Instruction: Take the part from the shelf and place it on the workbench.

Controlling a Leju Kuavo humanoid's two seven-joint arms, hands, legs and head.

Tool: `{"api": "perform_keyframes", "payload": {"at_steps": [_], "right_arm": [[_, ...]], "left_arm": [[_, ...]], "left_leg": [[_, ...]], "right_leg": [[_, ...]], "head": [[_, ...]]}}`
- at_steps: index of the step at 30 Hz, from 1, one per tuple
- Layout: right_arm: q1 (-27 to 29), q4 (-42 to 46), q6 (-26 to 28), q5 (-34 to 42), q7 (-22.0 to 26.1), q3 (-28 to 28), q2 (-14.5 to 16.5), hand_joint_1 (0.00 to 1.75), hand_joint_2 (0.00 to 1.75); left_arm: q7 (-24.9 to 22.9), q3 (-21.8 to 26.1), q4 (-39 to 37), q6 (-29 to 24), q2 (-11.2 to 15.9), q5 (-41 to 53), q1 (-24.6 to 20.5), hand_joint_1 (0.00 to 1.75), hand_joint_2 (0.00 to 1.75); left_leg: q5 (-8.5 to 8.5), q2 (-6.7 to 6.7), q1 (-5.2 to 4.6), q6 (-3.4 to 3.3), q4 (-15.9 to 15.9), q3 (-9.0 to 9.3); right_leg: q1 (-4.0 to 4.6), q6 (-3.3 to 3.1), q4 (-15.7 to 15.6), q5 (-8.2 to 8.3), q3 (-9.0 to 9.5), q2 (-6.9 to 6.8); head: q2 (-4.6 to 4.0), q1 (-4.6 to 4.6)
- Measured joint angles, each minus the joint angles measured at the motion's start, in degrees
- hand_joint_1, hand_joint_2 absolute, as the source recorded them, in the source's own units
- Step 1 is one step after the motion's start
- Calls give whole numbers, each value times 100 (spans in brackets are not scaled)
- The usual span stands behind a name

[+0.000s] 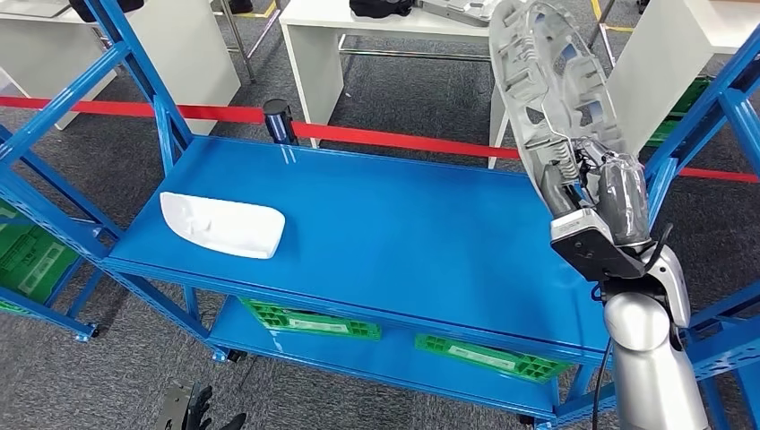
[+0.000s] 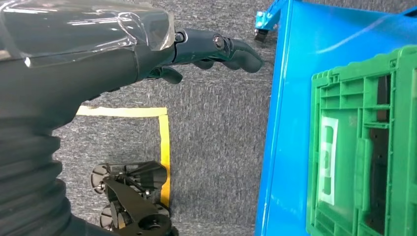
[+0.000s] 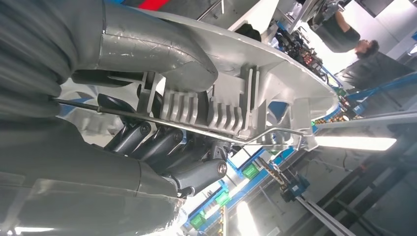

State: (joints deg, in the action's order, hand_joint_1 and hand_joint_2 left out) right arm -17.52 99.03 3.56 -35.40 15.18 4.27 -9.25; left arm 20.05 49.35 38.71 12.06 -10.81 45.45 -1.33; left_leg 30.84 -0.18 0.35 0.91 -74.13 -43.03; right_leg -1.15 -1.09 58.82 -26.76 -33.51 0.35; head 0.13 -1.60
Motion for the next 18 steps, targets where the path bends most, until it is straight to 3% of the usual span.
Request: {"api": "perform_keyframes", "payload": {"at_steps": [1, 4, 5, 7, 9, 10, 13, 14, 15, 16, 18], "right_arm": [[-11, -1, 0, 5, 1, 2, 12, 175, 175], [-79, -7, 0, 45, 13, 7, 37, 175, 175], [-101, -14, 2, 66, 19, 5, 40, 175, 175], [-124, -34, 8, 97, 30, 2, 46, 175, 175], [-130, -49, 11, 114, 39, -1, 47, 175, 175], [-141, -52, 11, 121, 44, 0, 45, 175, 175], [-166, -77, 11, 134, 45, 1, 44, 175, 175], [-167, -84, 10, 137, 42, 3, 47, 175, 175], [-166, -89, 7, 140, 34, 9, 55, 175, 175], [-166, -91, 3, 143, 21, 17, 67, 175, 175], [-169, -90, -13, 126, -35, 48, 109, 175, 175]], "left_arm": [[3, 0, 0, 1, 1, 4, -5, 0, 175], [21, -1, 9, 10, 27, 4, -45, 0, 175], [28, 0, 17, 15, 39, 3, -55, 0, 175], [39, 4, 28, 26, 59, -1, -55, 0, 175], [40, 17, 36, 27, 77, -12, -54, 0, 175], [40, 22, 39, 28, 73, -22, -60, 0, 175], [40, 42, 46, 43, 36, -67, -55, 0, 175], [39, 55, 52, 51, 20, -87, -40, 0, 175], [38, 78, 68, 68, 2, -112, -20, 0, 175], [35, 112, 101, 91, -18, -140, 2, 0, 175], [15, 202, 217, 178, -66, -184, 57, 0, 175]], "left_leg": [[-124, -1, -15, -51, 223, 138], [-486, 7, -113, -311, 1319, 757], [-512, 12, -145, -370, 1487, 850], [-542, 20, -185, -419, 1561, 879], [-654, 37, -158, -444, 1729, 936], [-718, 46, -138, -456, 1817, 954], [-826, 52, -115, -432, 1901, 891], [-847, 53, -108, -407, 1897, 854], [-868, 54, -95, -382, 1886, 817], [-885, 54, -73, -356, 1862, 776], [-899, 53, -27, -291, 1768, 676]], "right_leg": [[32, -10, -1, 6, -4, 3], [91, -15, -7, 26, -18, 1], [86, -6, -9, 38, -30, -8], [68, 39, -31, 74, -47, -27], [71, 66, 1, 38, -79, -38], [75, 60, 131, -62, -144, -39], [31, 52, 1099, -571, -541, -37], [4, 90, 1364, -667, -629, -38], [-28, 154, 1436, -677, -622, -39], [-63, 239, 1269, -598, -492, -41], [-124, 392, 514, -386, -25, -40]], "head": [[0, 0], [0, 19], [0, 21], [0, 19], [0, 19], [0, 21], [0, 26], [0, 26], [0, 24], [0, 24], [0, 26]]}}
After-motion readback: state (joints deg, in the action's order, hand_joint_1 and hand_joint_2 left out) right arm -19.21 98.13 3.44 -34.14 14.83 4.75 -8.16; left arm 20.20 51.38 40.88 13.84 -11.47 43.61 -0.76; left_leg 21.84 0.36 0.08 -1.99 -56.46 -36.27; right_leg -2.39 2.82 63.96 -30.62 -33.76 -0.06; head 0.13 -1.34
